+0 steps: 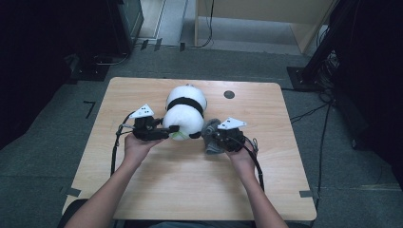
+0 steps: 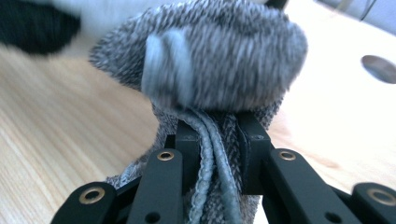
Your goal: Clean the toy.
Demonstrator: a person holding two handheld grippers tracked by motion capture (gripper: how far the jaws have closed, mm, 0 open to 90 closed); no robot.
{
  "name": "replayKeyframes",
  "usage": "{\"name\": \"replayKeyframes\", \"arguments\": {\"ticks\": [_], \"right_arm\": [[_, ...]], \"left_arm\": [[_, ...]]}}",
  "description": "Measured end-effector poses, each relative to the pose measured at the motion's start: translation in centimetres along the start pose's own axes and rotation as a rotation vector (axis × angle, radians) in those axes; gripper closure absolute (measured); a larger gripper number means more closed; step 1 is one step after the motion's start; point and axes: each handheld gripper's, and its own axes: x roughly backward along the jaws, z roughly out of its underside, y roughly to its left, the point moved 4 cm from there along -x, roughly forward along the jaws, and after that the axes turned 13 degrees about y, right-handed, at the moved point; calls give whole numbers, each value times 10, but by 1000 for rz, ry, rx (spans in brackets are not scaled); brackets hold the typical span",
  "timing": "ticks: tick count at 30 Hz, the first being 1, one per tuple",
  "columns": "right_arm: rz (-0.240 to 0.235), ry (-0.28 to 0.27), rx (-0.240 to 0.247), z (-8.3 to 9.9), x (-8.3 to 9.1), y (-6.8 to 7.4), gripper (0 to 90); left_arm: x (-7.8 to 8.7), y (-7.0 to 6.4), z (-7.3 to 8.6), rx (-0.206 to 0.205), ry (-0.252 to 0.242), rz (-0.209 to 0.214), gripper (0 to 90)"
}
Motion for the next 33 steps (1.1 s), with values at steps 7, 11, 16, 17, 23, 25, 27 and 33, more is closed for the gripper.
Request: {"name": "replayKeyframes", "arguments": {"ticks": [7,11,16,17,23,25,27,33], "right_arm": [[-13,-124,-46,-15,34,-10,749],[-27,-166,-15,-26,49,-1,749],[-56,-201,28,-38,62,19,749],[-70,-211,37,-41,66,24,749],[-159,-273,77,-53,81,50,749],[-203,-293,81,-55,83,57,748],[-222,-292,92,-56,80,62,746],[-160,-229,117,-45,53,62,741]], "left_arm": [[-6,1,2,-8,26,-16,462],[-11,-2,3,-16,34,-16,461],[-14,-3,4,-23,44,-16,460],[-14,-3,4,-23,44,-16,460],[-16,-5,4,-21,40,-22,460],[-15,-5,4,-22,37,-24,460],[-15,-7,3,-22,24,-23,460],[-10,-18,-1,-67,3,-45,467]]}}
